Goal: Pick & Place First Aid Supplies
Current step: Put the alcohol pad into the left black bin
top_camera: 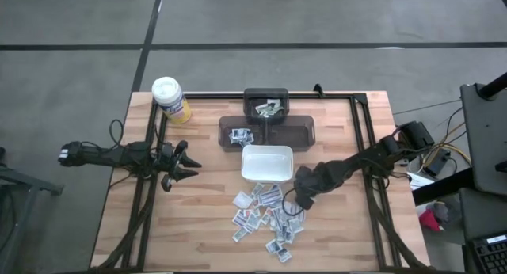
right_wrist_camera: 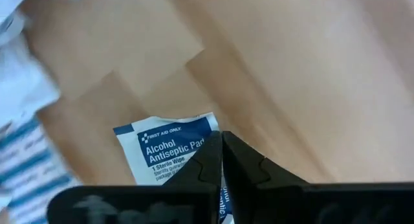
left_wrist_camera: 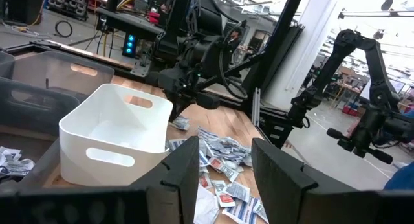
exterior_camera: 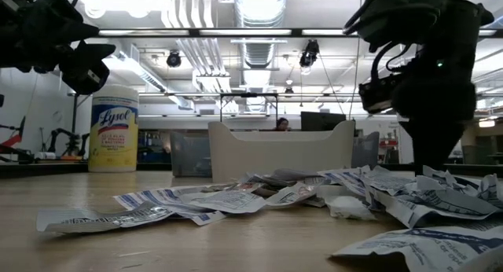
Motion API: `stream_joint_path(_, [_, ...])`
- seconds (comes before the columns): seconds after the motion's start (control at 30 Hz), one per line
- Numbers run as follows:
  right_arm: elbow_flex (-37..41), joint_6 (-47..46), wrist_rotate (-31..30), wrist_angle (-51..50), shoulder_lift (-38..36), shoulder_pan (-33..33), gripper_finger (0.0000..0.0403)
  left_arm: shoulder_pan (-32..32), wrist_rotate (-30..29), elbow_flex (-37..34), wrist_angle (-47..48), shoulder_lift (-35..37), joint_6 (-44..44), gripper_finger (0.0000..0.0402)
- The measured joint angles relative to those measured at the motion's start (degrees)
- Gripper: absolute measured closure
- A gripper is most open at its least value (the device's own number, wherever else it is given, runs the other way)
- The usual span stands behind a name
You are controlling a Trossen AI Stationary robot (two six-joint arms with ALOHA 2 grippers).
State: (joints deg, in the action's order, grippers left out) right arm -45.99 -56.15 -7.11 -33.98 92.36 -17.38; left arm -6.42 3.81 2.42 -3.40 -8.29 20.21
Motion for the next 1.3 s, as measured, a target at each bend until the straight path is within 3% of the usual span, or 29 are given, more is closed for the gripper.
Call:
stream_joint_path(0.17, [0.2, -4.9, -3.8, -0.2, 0.0, 0.7, 0.0395, 0.0, 0.0, 0.0, 0.0, 0.0, 0.0, 0.0266])
stream_joint_path(0.6, [0.6, -4.9, -0.6, -0.1, -0.5, 1.0, 0.039, 0.0, 0.0, 0.0, 0.0, 0.0, 1.0, 0.0266])
stream_joint_path(1.0, [0.5, -1.9, 1.6, -0.6, -1.0, 0.9, 0.0307, 0.0, 0.0, 0.0, 0.0, 0.0, 1.1, 0.0266])
stream_joint_path(1.3, [-0.5, 3.1, 6.1, -0.6, -1.2, 0.9, 0.0276, 0.0, 0.0, 0.0, 0.0, 0.0, 1.1, 0.0266])
